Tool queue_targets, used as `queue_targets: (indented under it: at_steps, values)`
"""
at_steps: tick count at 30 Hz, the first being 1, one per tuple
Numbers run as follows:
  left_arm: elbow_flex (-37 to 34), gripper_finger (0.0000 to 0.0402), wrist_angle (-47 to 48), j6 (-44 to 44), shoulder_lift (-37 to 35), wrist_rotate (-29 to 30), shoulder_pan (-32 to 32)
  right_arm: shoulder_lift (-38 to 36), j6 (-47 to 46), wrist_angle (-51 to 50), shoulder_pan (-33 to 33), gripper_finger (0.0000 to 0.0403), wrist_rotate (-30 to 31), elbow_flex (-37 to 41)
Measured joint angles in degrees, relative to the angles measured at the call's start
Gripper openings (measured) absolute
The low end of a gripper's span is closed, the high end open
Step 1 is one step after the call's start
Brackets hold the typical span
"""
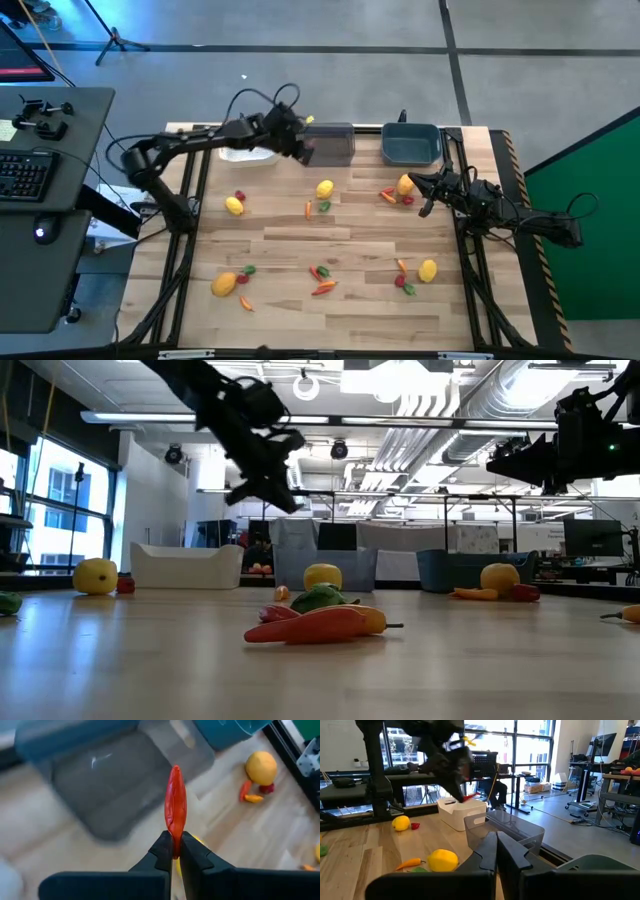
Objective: Sort produce into baskets
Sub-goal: Put the top left orange chili pepper into the black bin, then put the top left yellow chili pepper into the black bin
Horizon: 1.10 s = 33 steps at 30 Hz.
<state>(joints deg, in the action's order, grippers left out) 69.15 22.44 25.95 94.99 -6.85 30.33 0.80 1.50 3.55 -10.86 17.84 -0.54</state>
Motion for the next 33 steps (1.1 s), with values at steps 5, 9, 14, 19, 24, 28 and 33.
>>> queue_targets:
  at_steps: [5, 9, 14, 19, 24, 28, 33]
  values:
    - [8.3, 0.0004, 2.0, -6.4, 9.3, -1.9, 1.7, 0.0, 0.0, 0.0, 0.0, 0.0, 0.0, 0.0]
    - [13.9, 0.0003, 3.9, -9.5, 15.6, -1.9, 2.1, 0.0, 0.0, 0.0, 0.0, 0.0, 0.0, 0.0]
    - [17.7, 0.0012, 5.8, -9.4, 21.1, -2.2, 1.9, 0.0, 0.0, 0.0, 0.0, 0.0, 0.0, 0.0]
    - [18.4, 0.0039, 7.6, -7.1, 22.4, -3.5, 1.7, 0.0, 0.0, 0.0, 0.0, 0.0, 0.0, 0.0]
    - [18.5, 0.0081, 8.7, -8.1, 21.5, -3.1, 1.1, 0.0, 0.0, 0.0, 0.0, 0.0, 0.0, 0.0]
    - [18.5, 0.0114, 8.9, -8.1, 19.5, -1.6, -0.1, 0.0, 0.0, 0.0, 0.0, 0.0, 0.0, 0.0]
    - [18.5, 0.0134, 9.9, -7.9, 14.3, 1.7, -3.4, 0.0, 0.0, 0.0, 0.0, 0.0, 0.0, 0.0]
